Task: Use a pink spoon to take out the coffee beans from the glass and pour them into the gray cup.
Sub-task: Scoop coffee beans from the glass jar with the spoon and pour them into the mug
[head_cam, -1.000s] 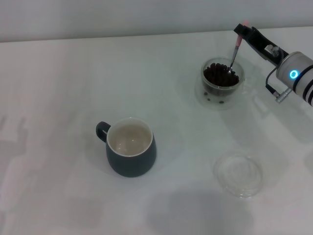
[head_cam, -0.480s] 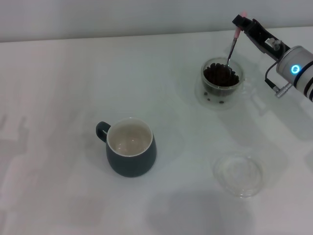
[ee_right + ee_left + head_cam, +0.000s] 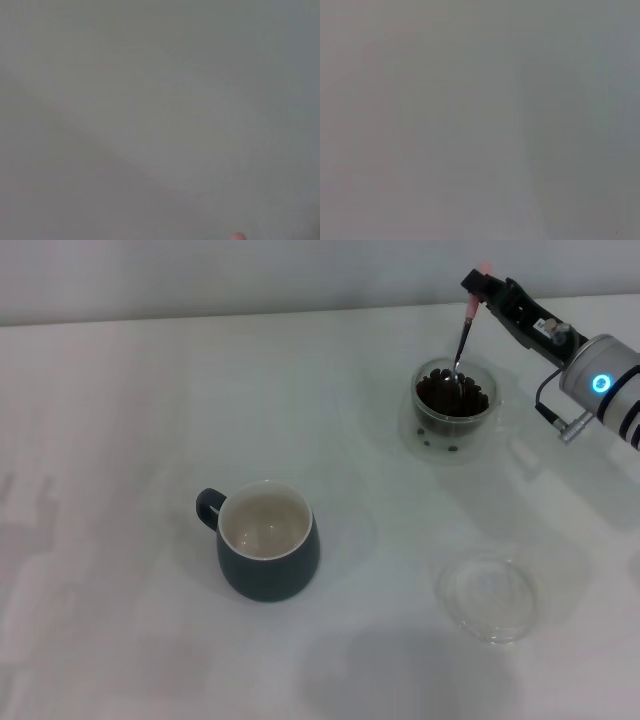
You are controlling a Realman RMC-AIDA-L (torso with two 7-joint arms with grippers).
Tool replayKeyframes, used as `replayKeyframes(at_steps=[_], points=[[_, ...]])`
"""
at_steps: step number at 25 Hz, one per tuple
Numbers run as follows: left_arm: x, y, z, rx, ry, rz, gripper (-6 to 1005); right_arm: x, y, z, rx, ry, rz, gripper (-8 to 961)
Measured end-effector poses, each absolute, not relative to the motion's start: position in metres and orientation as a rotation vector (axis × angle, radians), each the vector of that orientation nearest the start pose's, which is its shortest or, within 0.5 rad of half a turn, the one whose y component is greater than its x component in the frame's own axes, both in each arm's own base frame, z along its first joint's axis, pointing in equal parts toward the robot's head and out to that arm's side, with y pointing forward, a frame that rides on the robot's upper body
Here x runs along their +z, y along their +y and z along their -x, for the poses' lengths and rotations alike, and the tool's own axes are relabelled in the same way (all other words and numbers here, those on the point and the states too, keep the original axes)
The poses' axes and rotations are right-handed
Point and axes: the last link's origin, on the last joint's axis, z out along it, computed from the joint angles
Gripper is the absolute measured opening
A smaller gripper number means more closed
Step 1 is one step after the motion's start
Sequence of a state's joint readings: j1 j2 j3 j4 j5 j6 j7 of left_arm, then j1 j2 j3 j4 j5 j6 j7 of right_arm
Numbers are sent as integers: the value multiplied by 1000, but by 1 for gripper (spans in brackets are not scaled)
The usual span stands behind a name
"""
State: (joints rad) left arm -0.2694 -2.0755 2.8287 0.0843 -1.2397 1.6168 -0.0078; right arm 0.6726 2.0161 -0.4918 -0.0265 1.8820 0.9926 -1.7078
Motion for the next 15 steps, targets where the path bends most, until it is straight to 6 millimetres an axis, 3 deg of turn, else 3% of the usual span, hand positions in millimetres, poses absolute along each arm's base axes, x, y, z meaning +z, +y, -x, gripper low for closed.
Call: replayKeyframes(at_steps=[15], points=[[5,250,341,-700,-232,1566,444,-28,392,-273,1283,1499,1722,189]])
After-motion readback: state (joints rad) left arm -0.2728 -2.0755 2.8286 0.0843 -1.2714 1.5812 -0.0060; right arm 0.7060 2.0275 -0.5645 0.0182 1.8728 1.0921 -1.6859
